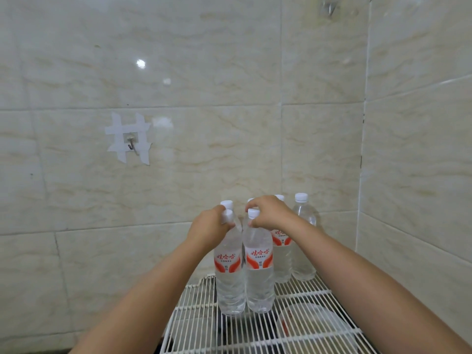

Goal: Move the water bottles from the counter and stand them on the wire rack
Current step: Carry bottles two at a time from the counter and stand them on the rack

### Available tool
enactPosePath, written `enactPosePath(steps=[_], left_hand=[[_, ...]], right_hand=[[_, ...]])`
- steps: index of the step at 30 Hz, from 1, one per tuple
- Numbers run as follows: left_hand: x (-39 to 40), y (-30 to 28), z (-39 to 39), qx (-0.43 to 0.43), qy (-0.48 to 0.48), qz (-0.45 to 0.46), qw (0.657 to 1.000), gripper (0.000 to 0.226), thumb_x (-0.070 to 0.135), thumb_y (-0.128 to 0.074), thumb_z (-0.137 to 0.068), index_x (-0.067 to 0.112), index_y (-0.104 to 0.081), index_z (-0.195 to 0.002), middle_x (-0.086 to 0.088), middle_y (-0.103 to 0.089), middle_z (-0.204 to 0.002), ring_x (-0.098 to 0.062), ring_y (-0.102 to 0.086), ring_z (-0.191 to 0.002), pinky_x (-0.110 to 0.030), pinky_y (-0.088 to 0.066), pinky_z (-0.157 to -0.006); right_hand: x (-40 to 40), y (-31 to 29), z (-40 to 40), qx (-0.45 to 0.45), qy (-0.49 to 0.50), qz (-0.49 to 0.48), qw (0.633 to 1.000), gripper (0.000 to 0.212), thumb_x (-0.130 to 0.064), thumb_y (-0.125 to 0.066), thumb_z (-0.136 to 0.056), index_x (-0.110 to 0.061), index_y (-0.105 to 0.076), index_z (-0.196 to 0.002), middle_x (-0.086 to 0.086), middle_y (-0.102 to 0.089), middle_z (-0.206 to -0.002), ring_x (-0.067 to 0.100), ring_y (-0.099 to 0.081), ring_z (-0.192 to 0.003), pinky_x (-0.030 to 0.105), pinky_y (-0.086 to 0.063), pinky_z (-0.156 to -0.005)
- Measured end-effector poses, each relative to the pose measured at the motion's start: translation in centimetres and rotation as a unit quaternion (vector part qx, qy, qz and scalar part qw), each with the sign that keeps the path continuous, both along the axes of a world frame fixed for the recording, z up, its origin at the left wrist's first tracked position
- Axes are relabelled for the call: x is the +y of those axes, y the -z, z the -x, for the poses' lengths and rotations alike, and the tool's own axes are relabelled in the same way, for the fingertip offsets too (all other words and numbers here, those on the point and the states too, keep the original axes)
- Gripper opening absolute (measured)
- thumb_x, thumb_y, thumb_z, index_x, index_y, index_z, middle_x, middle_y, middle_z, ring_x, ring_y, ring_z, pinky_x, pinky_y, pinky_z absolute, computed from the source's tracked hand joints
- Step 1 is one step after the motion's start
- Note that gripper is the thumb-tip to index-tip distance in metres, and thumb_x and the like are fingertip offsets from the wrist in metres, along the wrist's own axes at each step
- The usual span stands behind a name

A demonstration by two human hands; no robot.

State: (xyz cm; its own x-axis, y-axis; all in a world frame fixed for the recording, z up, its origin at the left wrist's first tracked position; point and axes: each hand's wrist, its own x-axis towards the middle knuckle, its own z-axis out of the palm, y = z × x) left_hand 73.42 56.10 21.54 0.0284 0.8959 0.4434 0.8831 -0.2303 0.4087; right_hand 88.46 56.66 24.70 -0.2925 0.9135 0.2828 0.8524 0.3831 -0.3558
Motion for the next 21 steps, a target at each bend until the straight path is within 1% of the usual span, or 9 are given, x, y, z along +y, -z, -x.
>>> enactPosePath(steps=[4, 7, 11, 13, 14, 15, 17, 19, 21], left_hand=[[0.0, -0.2, 0.1, -0.014, 0.023, 0.017, 0.999, 0.046, 0.025, -0.057, -0.086, 0.014, -0.044, -0.129, -0.014, -0.061, -0.117, -0.029, -0.056, -0.106, -0.025, -0.035, -0.072], [0.1, -0.5, -0.2, -0.019, 0.021, 0.023, 0.999, 0.044, 0.025, -0.055, -0.086, 0.013, -0.045, -0.128, -0.014, -0.061, -0.118, -0.029, -0.055, -0.107, -0.026, -0.039, -0.076], [-0.1, -0.9, -0.9, -0.02, 0.015, 0.028, 0.999, 0.021, 0.023, -0.052, -0.087, 0.02, -0.054, -0.107, -0.015, -0.062, -0.117, -0.031, -0.056, -0.105, -0.031, -0.043, -0.077], [-0.1, -1.1, -0.9, -0.02, 0.003, 0.028, 0.999, 0.006, 0.022, -0.054, -0.086, 0.027, -0.054, -0.084, -0.017, -0.062, -0.115, -0.032, -0.056, -0.105, -0.032, -0.042, -0.076], [0.1, -1.1, -0.9, -0.018, -0.005, 0.031, 0.999, 0.005, 0.022, -0.055, -0.086, 0.025, -0.054, -0.083, -0.018, -0.062, -0.115, -0.032, -0.056, -0.106, -0.033, -0.043, -0.077], [0.3, -1.1, -0.8, -0.016, -0.011, 0.033, 0.999, 0.01, 0.024, -0.057, -0.086, 0.018, -0.057, -0.095, -0.018, -0.061, -0.117, -0.032, -0.055, -0.108, -0.034, -0.044, -0.08], [1.0, -0.9, -0.8, -0.014, -0.03, 0.039, 0.999, 0.041, 0.028, -0.058, -0.085, 0.008, -0.05, -0.12, -0.016, -0.059, -0.123, -0.032, -0.053, -0.112, -0.033, -0.043, -0.085], [1.4, -0.7, -0.9, -0.016, -0.04, 0.032, 0.999, 0.045, 0.03, -0.058, -0.085, 0.008, -0.048, -0.123, -0.015, -0.059, -0.122, -0.031, -0.054, -0.111, -0.032, -0.043, -0.084], [1.7, -0.5, -1.2, -0.026, -0.044, 0.023, 0.998, 0.044, 0.031, -0.058, -0.085, 0.01, -0.049, -0.123, -0.014, -0.061, -0.12, -0.03, -0.056, -0.109, -0.03, -0.042, -0.08]], right_hand=[[0.7, 0.2, -0.1, 0.013, 0.005, -0.002, 1.0, 0.033, -0.013, -0.061, -0.079, -0.016, -0.059, -0.112, 0.006, -0.057, -0.123, 0.019, -0.054, -0.09, 0.027, -0.044, -0.07], [1.3, 0.5, -0.2, 0.027, 0.005, -0.005, 1.0, 0.033, -0.011, -0.061, -0.079, -0.016, -0.059, -0.112, 0.006, -0.056, -0.126, 0.022, -0.056, -0.097, 0.027, -0.044, -0.071], [1.7, 0.6, -0.4, 0.027, 0.013, -0.018, 0.999, 0.037, -0.012, -0.061, -0.079, -0.018, -0.058, -0.115, 0.004, -0.056, -0.127, 0.022, -0.056, -0.105, 0.025, -0.041, -0.073], [1.7, 0.9, -0.4, 0.016, 0.017, -0.03, 0.999, 0.038, -0.015, -0.061, -0.08, -0.019, -0.057, -0.117, 0.003, -0.057, -0.127, 0.022, -0.054, -0.11, 0.022, -0.037, -0.075], [1.8, 1.0, -0.4, 0.014, 0.018, -0.034, 0.999, 0.039, -0.016, -0.061, -0.08, -0.02, -0.056, -0.118, 0.004, -0.057, -0.126, 0.022, -0.053, -0.111, 0.023, -0.036, -0.077], [2.0, 1.3, -0.4, 0.017, 0.019, -0.035, 0.999, 0.04, -0.018, -0.06, -0.08, -0.021, -0.055, -0.119, 0.004, -0.057, -0.127, 0.022, -0.053, -0.111, 0.023, -0.037, -0.078], [2.0, 1.6, -0.6, 0.021, 0.019, -0.037, 0.999, 0.043, -0.02, -0.059, -0.081, -0.022, -0.052, -0.123, 0.005, -0.056, -0.129, 0.022, -0.053, -0.113, 0.026, -0.041, -0.085], [2.1, 1.9, -0.6, 0.012, 0.017, -0.044, 0.999, 0.045, -0.022, -0.057, -0.082, -0.022, -0.048, -0.127, 0.006, -0.055, -0.131, 0.023, -0.052, -0.115, 0.029, -0.042, -0.09], [2.1, 2.0, -0.7, 0.007, 0.018, -0.048, 0.999, 0.046, -0.025, -0.056, -0.084, -0.02, -0.044, -0.129, 0.008, -0.055, -0.129, 0.025, -0.053, -0.114, 0.032, -0.043, -0.091]])
